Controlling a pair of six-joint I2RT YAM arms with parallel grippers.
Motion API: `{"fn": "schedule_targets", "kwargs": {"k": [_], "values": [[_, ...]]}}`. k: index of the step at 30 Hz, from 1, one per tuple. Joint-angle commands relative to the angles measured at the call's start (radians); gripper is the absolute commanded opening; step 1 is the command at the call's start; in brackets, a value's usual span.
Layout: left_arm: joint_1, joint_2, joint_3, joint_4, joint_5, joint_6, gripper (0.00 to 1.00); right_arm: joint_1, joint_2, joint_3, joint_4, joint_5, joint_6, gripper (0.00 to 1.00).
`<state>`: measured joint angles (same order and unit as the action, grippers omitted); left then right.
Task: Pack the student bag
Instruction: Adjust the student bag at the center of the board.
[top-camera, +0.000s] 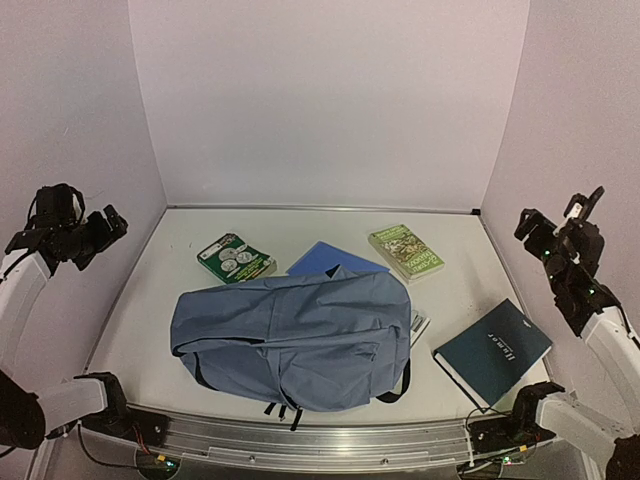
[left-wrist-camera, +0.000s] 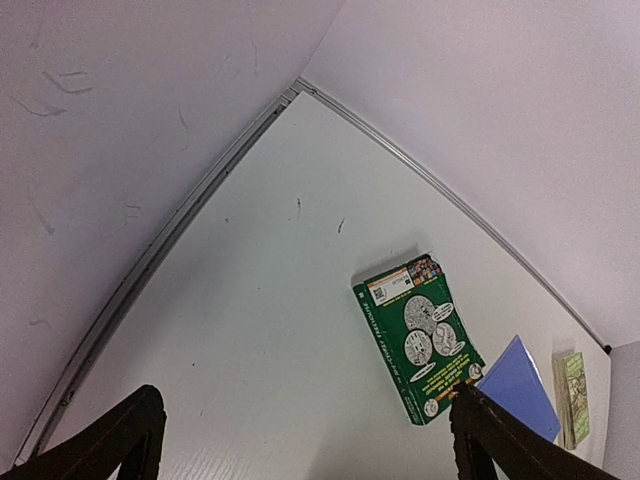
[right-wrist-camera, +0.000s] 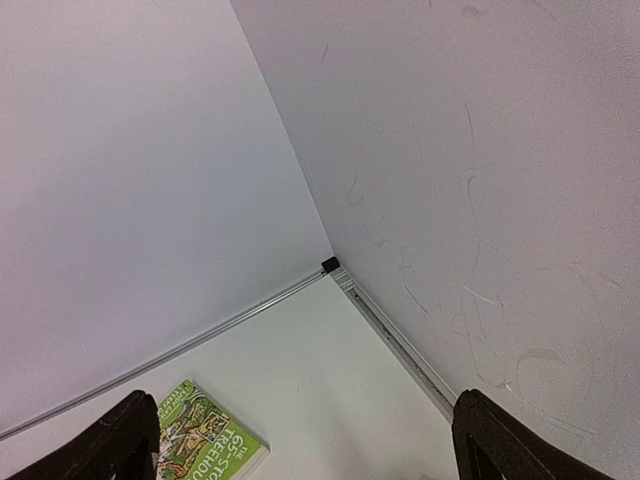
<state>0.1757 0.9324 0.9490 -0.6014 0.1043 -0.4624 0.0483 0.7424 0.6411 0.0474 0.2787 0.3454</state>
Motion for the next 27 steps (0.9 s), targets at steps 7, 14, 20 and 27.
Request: {"fn": "schedule_targets", "kwargs": {"k": [7,14,20,27], "values": [[0.000,0.026,0.046,-0.034,0.132,0.019,1.00,-0.002,0.020,0.098,-0.035,-0.183,0.006,0.98],[-0.001,0.099,0.023,-0.106,0.343,-0.053,1.00,0.002,0.232,0.338,-0.251,-0.607,0.039,0.98],[0.001,0.136,-0.041,-0.143,0.452,-0.070,1.00,0.192,0.304,0.434,-0.346,-0.762,0.044,0.94],[0.000,0.124,-0.099,-0.132,0.449,-0.064,1.00,0.505,0.372,0.480,-0.379,-0.850,0.020,0.85]]}}
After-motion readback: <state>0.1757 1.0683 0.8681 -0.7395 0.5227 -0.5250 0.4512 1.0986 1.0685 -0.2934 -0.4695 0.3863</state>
